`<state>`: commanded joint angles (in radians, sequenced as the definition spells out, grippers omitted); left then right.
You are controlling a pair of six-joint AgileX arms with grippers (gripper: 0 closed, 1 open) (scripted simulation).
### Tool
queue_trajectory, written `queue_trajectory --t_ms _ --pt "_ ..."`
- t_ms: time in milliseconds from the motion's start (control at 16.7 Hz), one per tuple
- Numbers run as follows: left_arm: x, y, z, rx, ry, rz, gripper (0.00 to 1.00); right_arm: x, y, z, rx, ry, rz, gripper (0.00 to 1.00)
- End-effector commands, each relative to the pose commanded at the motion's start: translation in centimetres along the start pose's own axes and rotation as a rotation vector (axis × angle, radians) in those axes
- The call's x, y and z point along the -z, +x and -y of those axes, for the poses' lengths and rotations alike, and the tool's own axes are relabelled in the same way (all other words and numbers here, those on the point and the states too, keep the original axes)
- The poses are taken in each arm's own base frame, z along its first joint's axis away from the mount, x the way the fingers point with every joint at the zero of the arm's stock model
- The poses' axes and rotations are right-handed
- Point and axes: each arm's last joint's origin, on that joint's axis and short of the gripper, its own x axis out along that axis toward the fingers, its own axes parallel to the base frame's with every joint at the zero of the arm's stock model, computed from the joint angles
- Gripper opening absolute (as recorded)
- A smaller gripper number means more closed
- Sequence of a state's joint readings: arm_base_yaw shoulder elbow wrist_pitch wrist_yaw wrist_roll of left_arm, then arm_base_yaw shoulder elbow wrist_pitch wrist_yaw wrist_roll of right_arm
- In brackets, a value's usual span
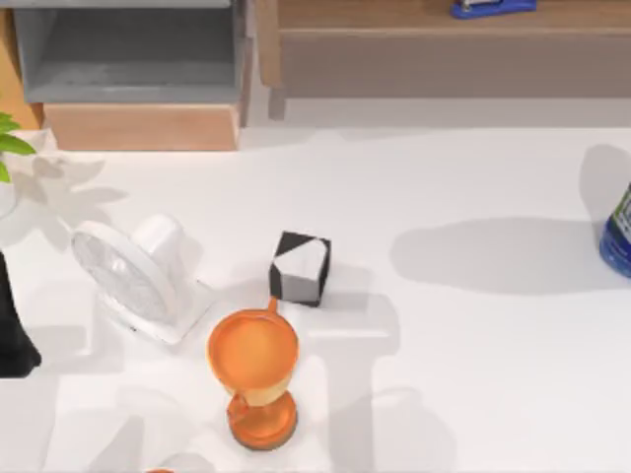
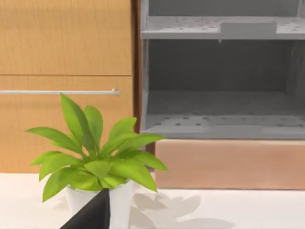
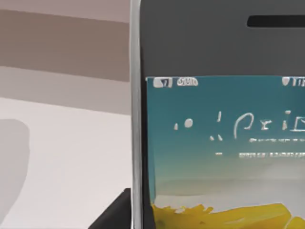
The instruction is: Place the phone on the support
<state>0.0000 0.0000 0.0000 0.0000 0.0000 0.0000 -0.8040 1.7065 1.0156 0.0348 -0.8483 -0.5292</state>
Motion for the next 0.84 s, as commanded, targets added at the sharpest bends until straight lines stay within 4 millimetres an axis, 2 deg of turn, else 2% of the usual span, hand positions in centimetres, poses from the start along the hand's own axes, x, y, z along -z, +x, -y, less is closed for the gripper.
queue_trajectory --t_ms 480,840 --pt "0.00 0.00 0.00 0.000 0.000 0.000 1.00 0.00 0.00 0.00 0.000 0.000 0.000 0.98" --pt "0.00 0.00 0.00 0.000 0.000 0.000 1.00 0.00 0.00 0.00 0.000 0.000 0.000 1.00"
